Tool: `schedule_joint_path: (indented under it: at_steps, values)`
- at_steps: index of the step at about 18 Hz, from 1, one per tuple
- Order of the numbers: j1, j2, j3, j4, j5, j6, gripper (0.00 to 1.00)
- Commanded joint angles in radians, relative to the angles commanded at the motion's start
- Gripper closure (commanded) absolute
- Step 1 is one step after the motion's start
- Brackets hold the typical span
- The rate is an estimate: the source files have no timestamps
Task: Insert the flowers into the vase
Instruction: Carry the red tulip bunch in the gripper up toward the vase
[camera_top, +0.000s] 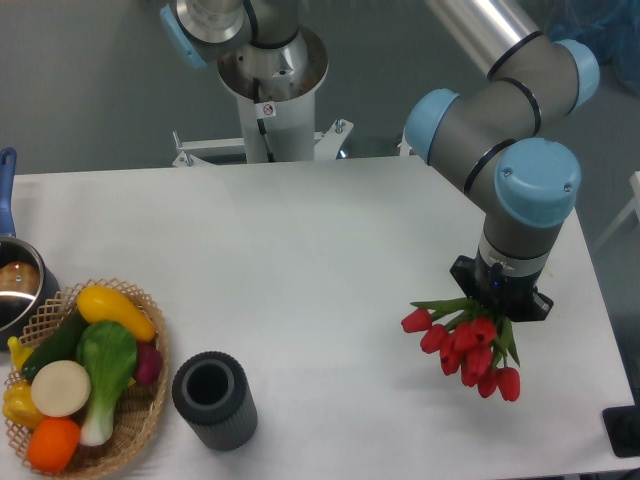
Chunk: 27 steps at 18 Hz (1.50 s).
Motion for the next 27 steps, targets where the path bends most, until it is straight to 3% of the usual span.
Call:
schedule_joint_path:
  at_steps: [14,23,27]
  values:
    - [-0.078,0.015,0.011,-0.008,-0.078,-0.067,0.89]
    - [-0.087,0.146,-0.014,-0.048,-0.248,-0.069,0.91]
    - [-0.086,0.166,-0.023,-0.041,-0.359,-0.071,0.91]
